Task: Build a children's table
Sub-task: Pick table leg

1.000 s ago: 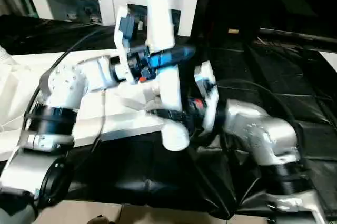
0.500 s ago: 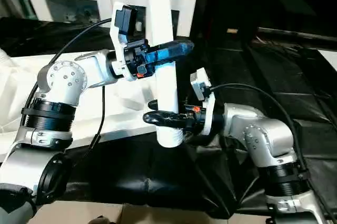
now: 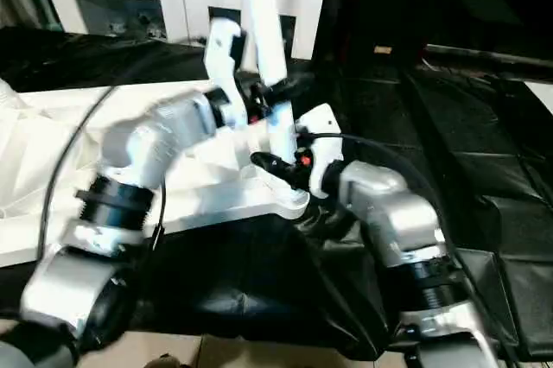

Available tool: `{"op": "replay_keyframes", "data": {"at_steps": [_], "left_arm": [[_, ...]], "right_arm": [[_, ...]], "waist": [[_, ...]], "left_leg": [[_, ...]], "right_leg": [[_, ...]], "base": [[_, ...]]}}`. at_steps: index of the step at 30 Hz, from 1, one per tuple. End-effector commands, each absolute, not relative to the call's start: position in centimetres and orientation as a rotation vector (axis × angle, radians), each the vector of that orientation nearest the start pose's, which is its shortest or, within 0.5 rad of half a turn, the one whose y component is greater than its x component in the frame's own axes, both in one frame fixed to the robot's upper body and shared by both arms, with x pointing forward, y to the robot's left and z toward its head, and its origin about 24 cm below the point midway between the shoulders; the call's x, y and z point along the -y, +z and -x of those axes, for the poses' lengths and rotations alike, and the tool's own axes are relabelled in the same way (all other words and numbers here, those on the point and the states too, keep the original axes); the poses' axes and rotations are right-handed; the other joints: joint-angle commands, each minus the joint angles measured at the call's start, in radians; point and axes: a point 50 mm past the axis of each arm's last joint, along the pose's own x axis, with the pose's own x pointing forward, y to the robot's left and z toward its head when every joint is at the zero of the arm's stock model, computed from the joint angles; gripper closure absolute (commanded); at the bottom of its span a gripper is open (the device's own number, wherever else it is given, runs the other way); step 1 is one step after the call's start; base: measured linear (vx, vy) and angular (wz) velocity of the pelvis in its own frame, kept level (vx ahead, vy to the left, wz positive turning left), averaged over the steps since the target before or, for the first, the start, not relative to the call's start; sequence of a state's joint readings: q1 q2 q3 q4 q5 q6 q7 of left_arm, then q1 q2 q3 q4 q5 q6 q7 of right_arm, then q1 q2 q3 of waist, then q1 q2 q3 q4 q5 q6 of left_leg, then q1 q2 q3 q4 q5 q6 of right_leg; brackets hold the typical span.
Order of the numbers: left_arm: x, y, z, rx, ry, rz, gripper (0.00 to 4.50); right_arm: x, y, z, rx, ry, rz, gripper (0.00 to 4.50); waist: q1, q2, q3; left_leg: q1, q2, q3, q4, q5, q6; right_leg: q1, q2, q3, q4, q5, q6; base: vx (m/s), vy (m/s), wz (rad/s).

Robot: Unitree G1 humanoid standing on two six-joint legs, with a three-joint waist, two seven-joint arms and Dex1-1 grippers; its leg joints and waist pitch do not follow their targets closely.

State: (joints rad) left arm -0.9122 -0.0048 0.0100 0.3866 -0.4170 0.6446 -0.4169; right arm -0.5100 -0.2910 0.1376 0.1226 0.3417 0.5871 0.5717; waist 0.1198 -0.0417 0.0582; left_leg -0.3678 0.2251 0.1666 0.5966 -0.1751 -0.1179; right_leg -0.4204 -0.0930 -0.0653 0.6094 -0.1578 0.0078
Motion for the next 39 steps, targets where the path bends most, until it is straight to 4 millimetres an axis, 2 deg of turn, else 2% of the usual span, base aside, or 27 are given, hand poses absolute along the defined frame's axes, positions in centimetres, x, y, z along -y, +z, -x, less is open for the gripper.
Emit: {"op": "replay_keyframes", "data": {"at_steps": [1,3,4,5,6,9,10,11,12,13,14,15,16,17,19,21,22,23,24,27,29,31,39], "left_arm": [[-4.1,18.3,-36.7,-0.138,-0.748,0.279,2.18],[-4.1,18.5,-36.8,-0.118,-0.723,0.365,2.42],[-4.1,18.6,-36.8,-0.116,-0.719,0.373,2.45],[-4.2,18.6,-36.8,-0.112,-0.713,0.381,2.51],[-4.4,18.7,-36.8,-0.096,-0.679,0.42,2.51],[-4.5,18.7,-36.8,-0.089,-0.669,0.419,2.64],[-4.4,18.7,-36.7,-0.083,-0.682,0.425,2.65],[-4.4,18.7,-36.7,-0.083,-0.682,0.425,2.65],[-4.3,18.7,-36.6,-0.079,-0.71,0.427,2.65],[-4.3,18.7,-36.5,-0.076,-0.728,0.429,2.65],[-4.1,18.8,-36.3,-0.073,-0.768,0.427,2.65],[-3.8,18.9,-36.0,-0.071,-0.821,0.415,2.65],[-3.6,19.0,-35.7,-0.068,-0.875,0.398,2.65],[-3.5,19.1,-35.6,-0.066,-0.911,0.386,2.66],[-3.3,19.3,-35.0,-0.058,-1.037,0.358,2.66],[-3.4,19.3,-34.9,-0.059,-1.043,0.355,2.66],[-3.4,19.3,-34.9,-0.062,-1.054,0.352,2.66],[-3.5,19.8,-34.6,-0.064,-1.153,0.333,2.66],[-3.6,19.9,-34.5,-0.066,-1.175,0.331,2.66],[-3.8,20.4,-34.3,-0.064,-1.239,0.341,2.66],[-3.9,20.7,-33.8,-0.074,-1.342,0.31,2.66],[-4.0,20.7,-33.5,-0.094,-1.4,0.294,2.66],[-3.8,21.0,-32.8,-0.097,-1.478,0.314,2.66]], "right_arm": [[11.3,11.6,-32.5,-0.209,0.789,0.011,2.59],[11.0,11.6,-32.5,-0.197,0.775,0.008,2.59],[11.0,11.6,-32.6,-0.196,0.774,0.008,2.59],[10.9,11.5,-32.6,-0.194,0.768,0.006,2.59],[10.8,11.5,-32.7,-0.186,0.741,0.005,2.59],[10.7,11.6,-32.8,-0.181,0.73,0.002,2.59],[10.7,11.7,-32.8,-0.169,0.721,-0.001,2.59],[10.7,11.7,-32.8,-0.169,0.721,-0.001,2.59],[10.6,11.7,-32.7,-0.171,0.732,0.008,2.59],[10.6,11.7,-32.6,-0.174,0.739,0.015,2.59],[10.5,11.8,-32.4,-0.177,0.764,-0.004,2.59],[10.5,12.0,-32.2,-0.184,0.8,-0.028,2.59],[10.5,12.2,-32.0,-0.182,0.836,-0.058,2.03],[10.6,12.4,-31.9,-0.179,0.859,-0.077,1.89],[11.5,13.0,-31.4,-0.201,0.941,-0.164,1.89],[11.6,13.1,-31.4,-0.204,0.945,-0.168,1.84],[11.8,13.2,-31.3,-0.209,0.953,-0.175,1.67],[13.1,13.4,-30.9,-0.225,1.018,-0.184,1.67],[13.5,13.5,-30.8,-0.229,1.033,-0.188,1.51],[14.1,13.8,-30.5,-0.233,1.086,-0.2,1.51],[14.5,14.0,-30.0,-0.253,1.16,-0.197,1.51],[14.7,14.1,-29.6,-0.282,1.217,-0.166,1.51],[14.1,13.9,-29.3,-0.324,1.292,-0.138,1.51]], "waist": [[0.003,0.005,-0.076],[0.002,0.004,-0.075],[0.002,0.006,-0.075],[0.002,0.004,-0.075],[0.0,0.008,-0.075],[-0.002,0.008,-0.076],[-0.005,0.0,-0.076],[-0.004,0.003,-0.076],[-0.004,0.004,-0.076],[-0.005,0.001,-0.076],[-0.007,-0.012,-0.075],[-0.006,-0.017,-0.075],[-0.004,-0.014,-0.074],[-0.004,-0.008,-0.074],[-0.003,-0.013,-0.073],[-0.003,-0.011,-0.073],[-0.003,-0.012,-0.073],[-0.001,-0.009,-0.072],[0.0,-0.012,-0.074],[0.005,-0.01,-0.073],[0.007,0.0,-0.074],[0.006,-0.006,-0.074],[0.006,-0.014,-0.074]], "left_leg": [[0.001,-0.013,0.012,-0.069,-0.176,-0.004],[0.001,-0.013,0.012,-0.07,-0.186,-0.004],[0.0,-0.013,0.011,-0.07,-0.189,-0.006],[0.0,-0.013,0.011,-0.071,-0.193,-0.005],[0.0,-0.012,0.01,-0.071,-0.191,-0.003],[0.002,-0.012,0.01,-0.071,-0.189,-0.001],[0.001,-0.012,0.012,-0.07,-0.185,0.002],[0.001,-0.012,0.011,-0.071,-0.182,0.002],[0.001,-0.012,0.011,-0.07,-0.18,0.003],[0.001,-0.012,0.013,-0.07,-0.169,0.007],[0.0,-0.012,0.015,-0.069,-0.167,0.011],[0.0,-0.013,0.016,-0.069,-0.166,0.017],[0.001,-0.013,0.015,-0.071,-0.169,0.022],[0.002,-0.01,0.014,-0.071,-0.17,0.019],[0.002,-0.011,0.015,-0.071,-0.175,0.032],[0.003,-0.008,0.015,-0.071,-0.17,0.032],[0.004,-0.009,0.016,-0.07,-0.163,0.032],[0.002,-0.008,0.015,-0.071,-0.162,0.027],[0.004,-0.011,0.016,-0.069,-0.164,0.031],[0.001,-0.009,0.017,-0.069,-0.162,0.029],[0.003,-0.011,0.015,-0.069,-0.169,0.025],[0.003,-0.009,0.015,-0.068,-0.162,0.027],[0.001,-0.007,0.016,-0.066,-0.157,0.024]], "right_leg": [[0.072,-0.028,0.028,-0.064,-0.177,-0.18],[0.07,-0.027,0.027,-0.066,-0.188,-0.177],[0.07,-0.029,0.027,-0.065,-0.19,-0.179],[0.07,-0.028,0.027,-0.068,-0.198,-0.176],[0.069,-0.027,0.028,-0.067,-0.189,-0.174],[0.069,-0.026,0.027,-0.065,-0.172,-0.176],[0.069,-0.026,0.028,-0.065,-0.165,-0.177],[0.07,-0.027,0.028,-0.063,-0.163,-0.179],[0.069,-0.026,0.028,-0.064,-0.161,-0.18],[0.069,-0.026,0.029,-0.062,-0.151,-0.182],[0.069,-0.025,0.029,-0.064,-0.155,-0.179],[0.071,-0.027,0.029,-0.065,-0.176,-0.174],[0.07,-0.027,0.028,-0.065,-0.192,-0.17],[0.066,-0.029,0.03,-0.065,-0.198,-0.167],[0.068,-0.028,0.03,-0.064,-0.201,-0.168],[0.066,-0.028,0.031,-0.063,-0.186,-0.173],[0.065,-0.028,0.031,-0.062,-0.174,-0.178],[0.066,-0.03,0.031,-0.062,-0.18,-0.18],[0.068,-0.028,0.029,-0.063,-0.185,-0.181],[0.068,-0.031,0.03,-0.06,-0.174,-0.195],[0.07,-0.031,0.029,-0.062,-0.195,-0.194],[0.071,-0.029,0.03,-0.059,-0.171,-0.202],[0.07,-0.033,0.029,-0.059,-0.205,-0.212]], "base": [[0.0,0.0,0.0],[0.0,0.0,0.0],[0.0,0.0,0.0],[0.0,0.0,0.0],[0.0,0.0,0.0],[0.0,0.0,0.0],[0.0,0.0,0.0],[0.0,0.0,0.0],[0.0,0.0,0.0],[0.0,0.0,0.0],[0.0,0.0,0.0],[0.0,0.0,0.0],[0.0,0.0,0.0],[0.0,0.0,0.0],[0.0,0.0,0.0],[0.0,0.0,0.0],[0.0,0.0,0.0],[0.0,0.0,0.0],[0.0,0.0,0.0],[0.0,0.0,0.0],[0.0,0.0,0.0],[0.0,0.0,0.0],[0.0,0.0,0.0]]}}
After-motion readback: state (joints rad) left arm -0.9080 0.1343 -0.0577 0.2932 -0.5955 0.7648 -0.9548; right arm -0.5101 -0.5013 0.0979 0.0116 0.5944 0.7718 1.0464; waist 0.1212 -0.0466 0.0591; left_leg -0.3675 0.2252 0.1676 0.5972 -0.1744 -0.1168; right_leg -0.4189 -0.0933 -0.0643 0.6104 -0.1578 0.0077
